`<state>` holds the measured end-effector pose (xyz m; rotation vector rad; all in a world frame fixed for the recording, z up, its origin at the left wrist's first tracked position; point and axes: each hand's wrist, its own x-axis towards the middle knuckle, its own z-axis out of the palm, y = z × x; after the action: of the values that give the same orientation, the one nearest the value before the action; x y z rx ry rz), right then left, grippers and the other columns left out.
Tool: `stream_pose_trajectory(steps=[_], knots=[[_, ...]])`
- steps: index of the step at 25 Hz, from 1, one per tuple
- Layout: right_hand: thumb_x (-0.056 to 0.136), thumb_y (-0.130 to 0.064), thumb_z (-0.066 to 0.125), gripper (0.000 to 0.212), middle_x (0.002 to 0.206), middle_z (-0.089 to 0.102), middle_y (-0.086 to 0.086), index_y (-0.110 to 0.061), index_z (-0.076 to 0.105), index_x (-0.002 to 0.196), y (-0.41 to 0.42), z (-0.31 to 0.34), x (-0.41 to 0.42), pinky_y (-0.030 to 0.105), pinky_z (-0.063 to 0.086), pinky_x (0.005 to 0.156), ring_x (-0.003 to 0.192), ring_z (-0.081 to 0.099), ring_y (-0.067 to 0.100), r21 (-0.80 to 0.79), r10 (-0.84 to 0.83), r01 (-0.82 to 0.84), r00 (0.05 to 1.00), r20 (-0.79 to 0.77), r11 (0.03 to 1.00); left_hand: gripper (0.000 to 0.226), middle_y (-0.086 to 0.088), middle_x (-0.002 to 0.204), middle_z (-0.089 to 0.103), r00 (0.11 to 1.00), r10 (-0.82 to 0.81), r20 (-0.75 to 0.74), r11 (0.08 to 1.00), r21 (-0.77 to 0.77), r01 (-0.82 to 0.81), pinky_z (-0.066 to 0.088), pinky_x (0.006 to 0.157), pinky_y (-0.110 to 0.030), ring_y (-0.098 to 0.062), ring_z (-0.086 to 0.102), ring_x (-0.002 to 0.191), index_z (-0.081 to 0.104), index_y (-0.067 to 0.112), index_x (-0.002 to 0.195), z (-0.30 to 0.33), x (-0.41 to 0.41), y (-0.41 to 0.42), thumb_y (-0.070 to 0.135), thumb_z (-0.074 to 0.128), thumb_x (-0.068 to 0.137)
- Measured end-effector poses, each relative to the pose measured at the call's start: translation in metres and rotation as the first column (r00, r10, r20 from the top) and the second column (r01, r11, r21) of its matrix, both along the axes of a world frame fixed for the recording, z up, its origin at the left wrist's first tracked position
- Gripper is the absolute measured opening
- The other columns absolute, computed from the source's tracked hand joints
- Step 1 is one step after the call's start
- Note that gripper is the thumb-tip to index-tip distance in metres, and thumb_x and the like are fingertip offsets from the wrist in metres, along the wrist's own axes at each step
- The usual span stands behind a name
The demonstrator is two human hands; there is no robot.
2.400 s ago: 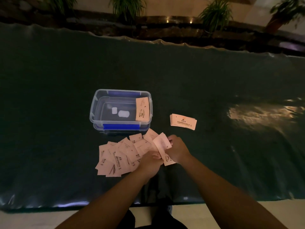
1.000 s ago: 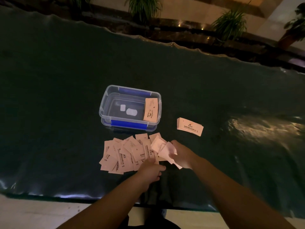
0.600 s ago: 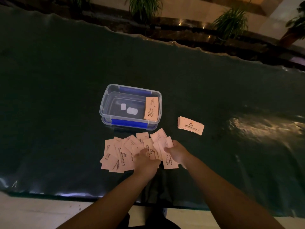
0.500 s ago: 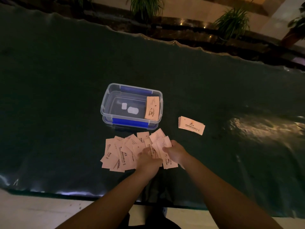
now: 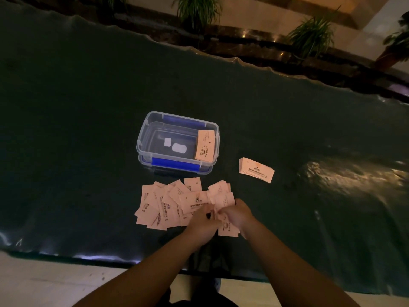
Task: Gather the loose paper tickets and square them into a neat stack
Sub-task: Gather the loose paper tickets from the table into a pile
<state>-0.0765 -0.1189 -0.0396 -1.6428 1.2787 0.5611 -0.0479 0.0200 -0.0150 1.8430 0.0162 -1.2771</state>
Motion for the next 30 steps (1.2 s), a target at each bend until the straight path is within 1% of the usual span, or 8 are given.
stream_pose_trajectory(steps=[4,6,9,16,20,23,26,30], knots=[[0.092,-0.010,0.076,0.068,0.154,0.055,0.013,-0.017,0.044,0.152,-0.005,0.007,0.005,0.041,0.052,0.089,0.131,0.060,0.034,-0.013,0.073,-0.073,0.997,0.039,0.997,0.020,0.011,0.117,0.065,0.986,0.148,-0.070,0.989,-0.013,-0.150,0.051,0.090,-0.027,-0.007,0.060,0.105,0.062,0.024,0.113,-0.003,-0.007,0.012,0.022,0.071,0.095],[0.093,-0.009,0.075,0.078,0.163,0.046,0.010,-0.018,0.036,0.160,-0.008,0.014,0.012,0.038,0.050,0.087,0.143,0.052,0.034,-0.043,0.149,-0.146,0.986,0.078,0.988,0.036,0.009,0.118,0.057,0.966,0.237,-0.101,0.972,0.019,-0.236,0.045,0.090,-0.029,-0.011,0.055,0.107,0.056,0.023,0.128,-0.002,-0.009,0.020,0.016,0.069,0.094],[0.095,-0.007,0.072,0.076,0.164,0.047,0.007,-0.019,0.038,0.161,-0.009,0.019,0.025,0.036,0.055,0.092,0.146,0.049,0.030,-0.074,0.338,-0.331,0.935,0.108,0.941,0.062,0.002,0.125,0.059,0.906,0.394,-0.158,0.919,0.065,-0.388,0.050,0.102,-0.038,-0.020,0.058,0.118,0.044,0.018,0.147,-0.004,-0.009,0.033,0.014,0.070,0.091],[0.088,-0.013,0.078,0.089,0.165,0.038,0.006,-0.022,0.034,0.165,0.006,0.020,0.052,0.053,0.050,0.116,0.151,0.041,0.030,-0.129,0.670,-0.662,0.742,0.033,0.739,0.056,0.007,0.118,0.059,0.891,0.429,-0.148,0.903,0.052,-0.426,0.047,0.113,-0.045,-0.023,0.057,0.122,0.046,0.022,0.146,-0.004,0.003,0.044,0.016,0.066,0.094],[0.090,-0.011,0.076,0.087,0.164,0.045,0.007,-0.023,0.034,0.165,0.008,0.018,0.052,0.049,0.051,0.112,0.151,0.043,0.033,-0.044,0.598,-0.597,0.801,0.012,0.801,0.024,0.006,0.125,0.056,0.947,0.313,0.077,0.942,0.100,-0.319,0.044,0.110,-0.038,-0.019,0.053,0.118,0.055,0.026,0.124,-0.006,0.010,0.043,0.020,0.058,0.101],[0.089,-0.010,0.074,0.071,0.153,0.057,0.008,-0.020,0.048,0.155,0.001,0.015,0.048,0.043,0.055,0.101,0.135,0.058,0.030,0.029,0.489,-0.489,0.872,0.012,0.872,0.043,0.010,0.116,0.052,0.940,0.319,0.123,0.942,0.067,-0.328,0.042,0.099,-0.032,-0.015,0.051,0.114,0.054,0.019,0.140,-0.009,0.015,0.045,0.022,0.064,0.098],[0.090,-0.011,0.070,0.064,0.143,0.064,0.009,-0.022,0.054,0.151,-0.007,0.011,0.041,0.048,0.052,0.099,0.124,0.062,0.029,0.107,0.269,-0.273,0.962,0.053,0.956,0.061,-0.002,0.150,0.047,0.958,0.205,0.201,0.965,0.121,-0.232,0.041,0.111,-0.041,-0.024,0.046,0.138,0.045,0.022,0.149,-0.014,0.025,0.044,0.028,0.067,0.093],[0.095,-0.009,0.062,0.047,0.123,0.069,0.013,-0.021,0.059,0.140,-0.005,0.008,0.034,0.054,0.054,0.099,0.111,0.067,0.033,0.236,-0.091,0.070,0.993,0.080,0.969,0.059,-0.005,0.156,0.035,0.966,-0.007,0.258,0.974,0.222,-0.052,0.038,0.118,-0.048,-0.030,0.036,0.145,0.046,0.025,0.145,-0.018,0.033,0.031,0.037,0.066,0.091]])
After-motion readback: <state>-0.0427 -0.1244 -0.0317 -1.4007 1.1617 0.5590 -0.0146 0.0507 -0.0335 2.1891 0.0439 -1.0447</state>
